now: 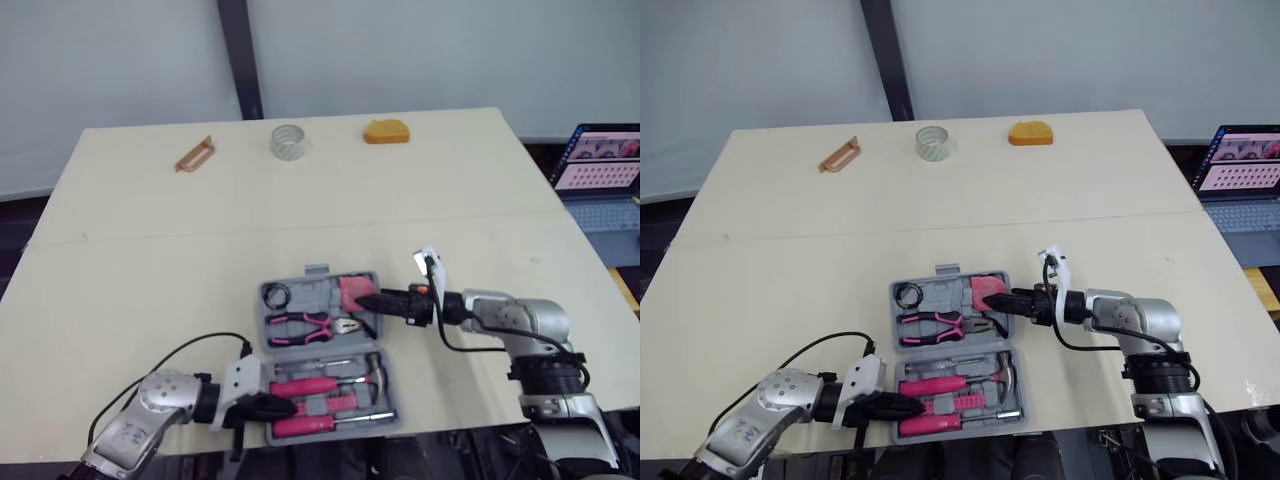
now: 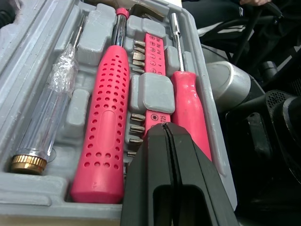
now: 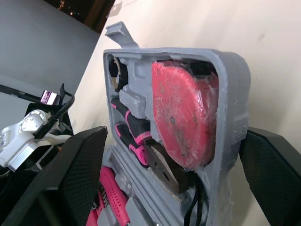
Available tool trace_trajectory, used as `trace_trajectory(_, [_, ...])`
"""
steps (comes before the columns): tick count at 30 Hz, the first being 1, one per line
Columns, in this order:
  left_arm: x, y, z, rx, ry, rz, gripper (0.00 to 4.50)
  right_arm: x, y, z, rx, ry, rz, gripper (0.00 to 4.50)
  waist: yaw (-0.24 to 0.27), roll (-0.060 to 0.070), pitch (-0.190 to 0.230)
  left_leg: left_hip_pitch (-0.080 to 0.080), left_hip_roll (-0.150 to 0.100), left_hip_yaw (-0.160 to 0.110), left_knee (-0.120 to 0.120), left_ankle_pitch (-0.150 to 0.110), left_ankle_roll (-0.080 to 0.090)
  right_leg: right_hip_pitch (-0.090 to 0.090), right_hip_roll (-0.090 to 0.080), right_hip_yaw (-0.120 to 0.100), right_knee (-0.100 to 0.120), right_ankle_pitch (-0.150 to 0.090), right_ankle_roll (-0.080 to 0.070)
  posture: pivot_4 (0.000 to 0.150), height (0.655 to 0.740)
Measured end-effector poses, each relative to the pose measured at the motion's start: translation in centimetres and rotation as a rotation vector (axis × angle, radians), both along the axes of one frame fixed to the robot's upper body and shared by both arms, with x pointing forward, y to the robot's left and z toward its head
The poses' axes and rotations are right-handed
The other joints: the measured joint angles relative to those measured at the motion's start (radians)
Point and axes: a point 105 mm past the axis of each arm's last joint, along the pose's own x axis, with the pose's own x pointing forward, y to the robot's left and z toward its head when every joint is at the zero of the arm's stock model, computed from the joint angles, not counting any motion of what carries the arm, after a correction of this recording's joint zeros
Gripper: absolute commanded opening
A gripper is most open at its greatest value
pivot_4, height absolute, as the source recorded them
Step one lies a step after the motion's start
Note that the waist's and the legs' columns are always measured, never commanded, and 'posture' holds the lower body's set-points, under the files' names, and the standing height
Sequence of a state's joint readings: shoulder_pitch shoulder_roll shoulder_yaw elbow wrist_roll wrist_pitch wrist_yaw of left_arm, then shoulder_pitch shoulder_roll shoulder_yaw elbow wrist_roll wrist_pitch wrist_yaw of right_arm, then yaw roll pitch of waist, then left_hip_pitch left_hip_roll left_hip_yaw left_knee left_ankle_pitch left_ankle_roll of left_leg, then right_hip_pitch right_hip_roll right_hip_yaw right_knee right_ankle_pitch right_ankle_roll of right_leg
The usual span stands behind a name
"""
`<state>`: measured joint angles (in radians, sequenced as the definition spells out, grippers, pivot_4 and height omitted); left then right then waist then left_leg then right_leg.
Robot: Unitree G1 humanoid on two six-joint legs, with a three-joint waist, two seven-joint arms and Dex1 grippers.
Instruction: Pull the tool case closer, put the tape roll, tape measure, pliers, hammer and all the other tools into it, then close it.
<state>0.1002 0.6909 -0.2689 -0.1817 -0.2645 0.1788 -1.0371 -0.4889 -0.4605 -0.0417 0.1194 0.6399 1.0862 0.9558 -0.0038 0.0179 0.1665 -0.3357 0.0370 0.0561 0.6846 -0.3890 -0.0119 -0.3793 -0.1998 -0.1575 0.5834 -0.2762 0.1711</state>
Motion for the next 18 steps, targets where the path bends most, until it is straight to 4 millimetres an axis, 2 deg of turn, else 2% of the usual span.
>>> trace_trajectory(18, [1.1, -0.1, 0.0, -0.012, 0.004, 0.059, 0.0, -0.9, -0.4, 1.5, -0.024, -0.081, 0.098, 4.44, 0.002, 0.0, 0.0, 0.0, 0.0, 0.0, 0.0, 0.0, 0.0, 0.0, 0.0, 0.0, 0.0, 0.0, 0.0, 0.15, 0.74])
